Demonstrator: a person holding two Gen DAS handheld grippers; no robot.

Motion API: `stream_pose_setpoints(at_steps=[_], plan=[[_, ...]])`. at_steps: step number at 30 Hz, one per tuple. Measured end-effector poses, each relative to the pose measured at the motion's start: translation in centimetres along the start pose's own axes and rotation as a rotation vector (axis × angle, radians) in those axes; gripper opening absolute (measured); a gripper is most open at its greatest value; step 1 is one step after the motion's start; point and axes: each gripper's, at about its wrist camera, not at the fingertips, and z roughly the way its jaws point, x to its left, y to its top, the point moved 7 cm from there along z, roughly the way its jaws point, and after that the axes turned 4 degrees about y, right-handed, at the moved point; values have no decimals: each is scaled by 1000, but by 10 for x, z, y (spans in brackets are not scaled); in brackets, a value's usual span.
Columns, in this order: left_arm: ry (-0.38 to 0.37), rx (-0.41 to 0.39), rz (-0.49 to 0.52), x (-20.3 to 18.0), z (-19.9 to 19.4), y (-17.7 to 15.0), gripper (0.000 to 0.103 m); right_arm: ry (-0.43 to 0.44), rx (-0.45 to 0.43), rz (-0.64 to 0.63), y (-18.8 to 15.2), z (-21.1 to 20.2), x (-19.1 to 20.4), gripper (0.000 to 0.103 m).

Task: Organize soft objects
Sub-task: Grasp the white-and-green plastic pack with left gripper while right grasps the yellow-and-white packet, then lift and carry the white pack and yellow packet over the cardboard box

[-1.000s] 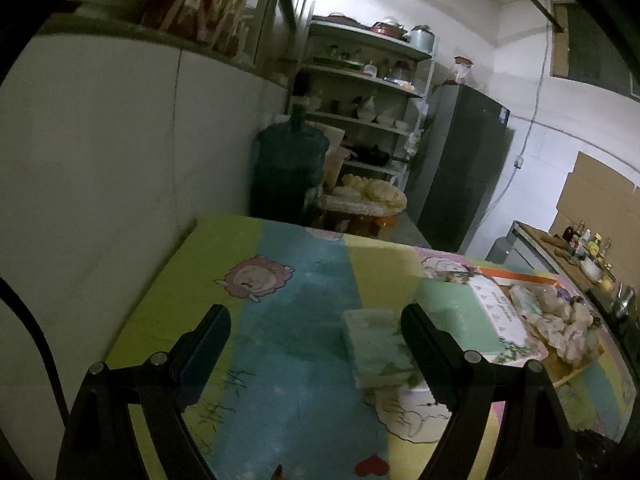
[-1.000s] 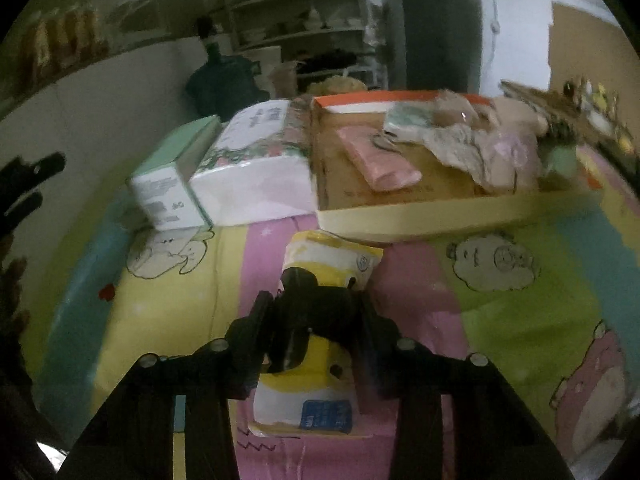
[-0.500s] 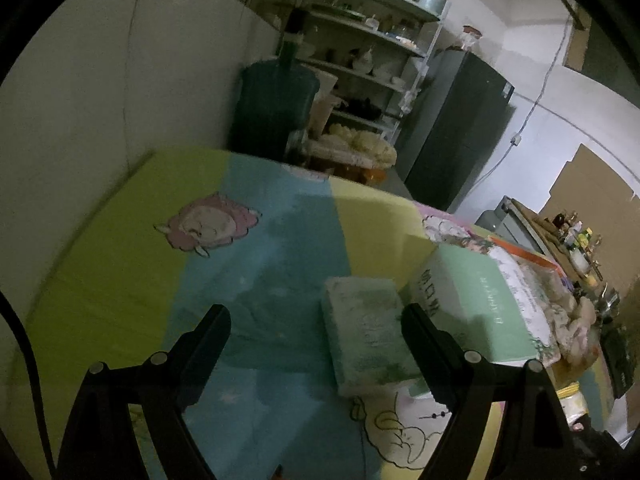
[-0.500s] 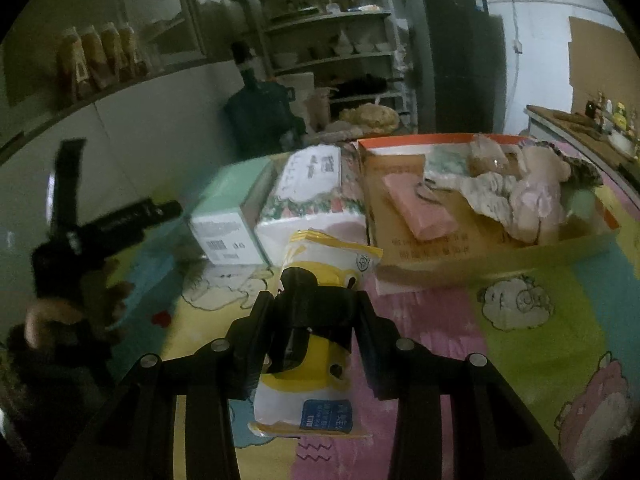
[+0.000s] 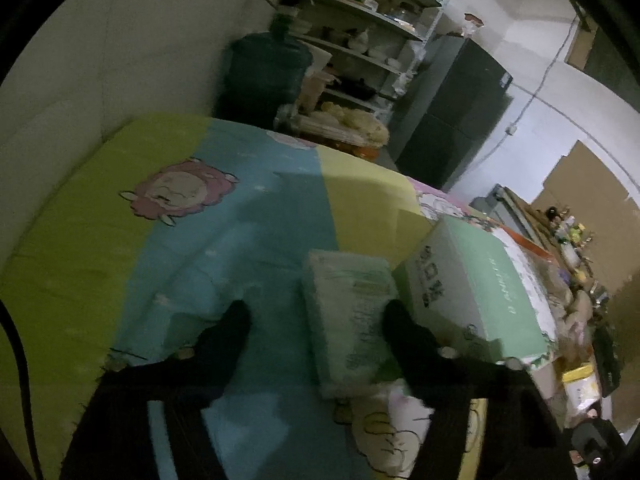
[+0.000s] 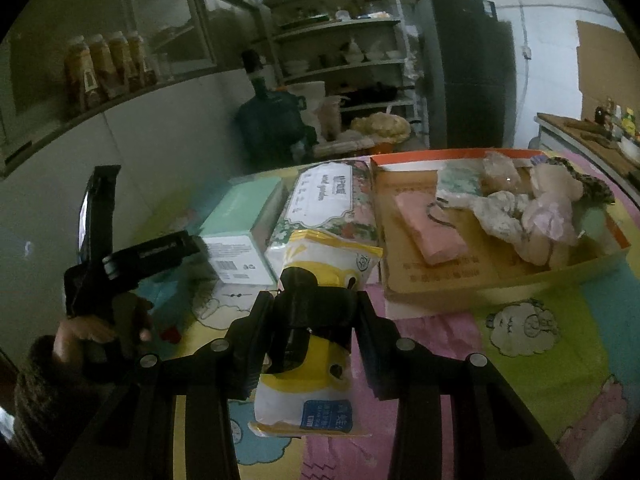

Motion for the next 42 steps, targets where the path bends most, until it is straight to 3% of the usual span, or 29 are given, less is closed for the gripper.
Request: stream_pose_setpoints(at_steps=[1, 3, 4, 9, 20, 27, 42], plan=[[-2, 0, 5, -1, 0, -1, 59, 3, 1, -1, 0, 1, 1, 41], [-28, 7, 13, -6, 0, -3, 40, 7, 4, -3, 0, 2, 2, 41], [-42, 3, 16, -9, -1, -3, 35, 7, 4, -4, 0, 3, 3, 41], [-25, -23, 42, -15, -6, -3, 24, 10, 5, -11, 1, 4, 2, 41], [-23, -78, 15, -8, -23, 1, 20, 10, -3, -38, 5, 4, 5, 41], [-1, -153, 26, -7, -54, 6, 20, 16, -18, -64, 10, 2, 11, 41], [1, -274, 75, -47, -121, 10, 20, 50, -60, -85, 23, -14, 7, 41]])
